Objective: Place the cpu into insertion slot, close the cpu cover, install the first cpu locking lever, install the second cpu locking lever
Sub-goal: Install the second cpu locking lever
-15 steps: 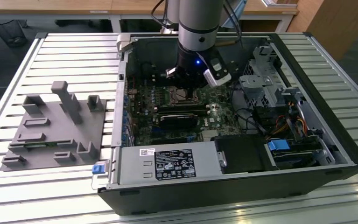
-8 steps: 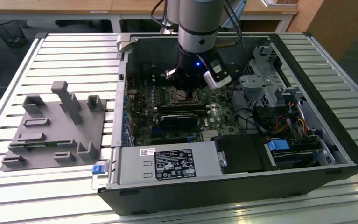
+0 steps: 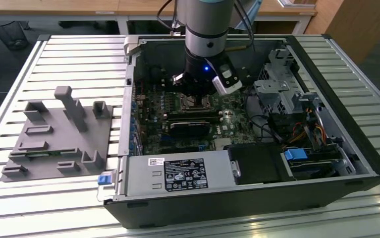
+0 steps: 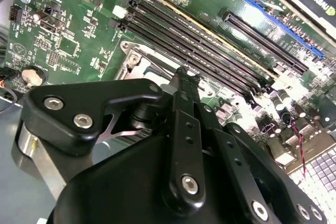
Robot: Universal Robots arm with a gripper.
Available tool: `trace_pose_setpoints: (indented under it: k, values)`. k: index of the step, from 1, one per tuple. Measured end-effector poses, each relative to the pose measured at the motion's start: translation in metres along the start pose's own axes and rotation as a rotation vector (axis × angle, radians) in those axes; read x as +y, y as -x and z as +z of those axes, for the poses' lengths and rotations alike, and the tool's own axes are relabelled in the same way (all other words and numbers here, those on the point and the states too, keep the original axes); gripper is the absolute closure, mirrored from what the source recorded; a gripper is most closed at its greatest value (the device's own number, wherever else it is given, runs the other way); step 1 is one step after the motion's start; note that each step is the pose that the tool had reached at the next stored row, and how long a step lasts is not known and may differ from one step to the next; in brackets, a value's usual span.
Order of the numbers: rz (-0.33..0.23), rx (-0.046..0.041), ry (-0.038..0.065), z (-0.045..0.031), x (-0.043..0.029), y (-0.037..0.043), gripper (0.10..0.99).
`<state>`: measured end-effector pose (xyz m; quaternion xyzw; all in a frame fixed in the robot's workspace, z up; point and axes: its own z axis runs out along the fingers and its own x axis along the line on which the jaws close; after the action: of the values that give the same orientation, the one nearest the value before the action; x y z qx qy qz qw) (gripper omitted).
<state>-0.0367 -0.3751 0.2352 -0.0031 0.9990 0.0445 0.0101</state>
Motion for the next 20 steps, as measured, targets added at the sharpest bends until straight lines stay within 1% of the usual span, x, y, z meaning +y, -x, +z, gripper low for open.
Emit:
trace_pose_setpoints:
  k: [6, 9, 10, 16, 20]
  values:
    - [0.000, 0.0000, 0.000, 0.0000, -0.0003, -0.0002, 0.980]
    - [0.000, 0.0000, 0.008, 0.0001, -0.0013, -0.0012, 0.980]
    - [0.000, -0.0001, 0.009, 0.0001, -0.0018, -0.0018, 0.980]
    - [0.000, -0.0001, 0.011, 0.0008, -0.0031, -0.0108, 0.980]
    - [0.000, -0.0001, 0.016, 0.0056, -0.0037, -0.0141, 0.980]
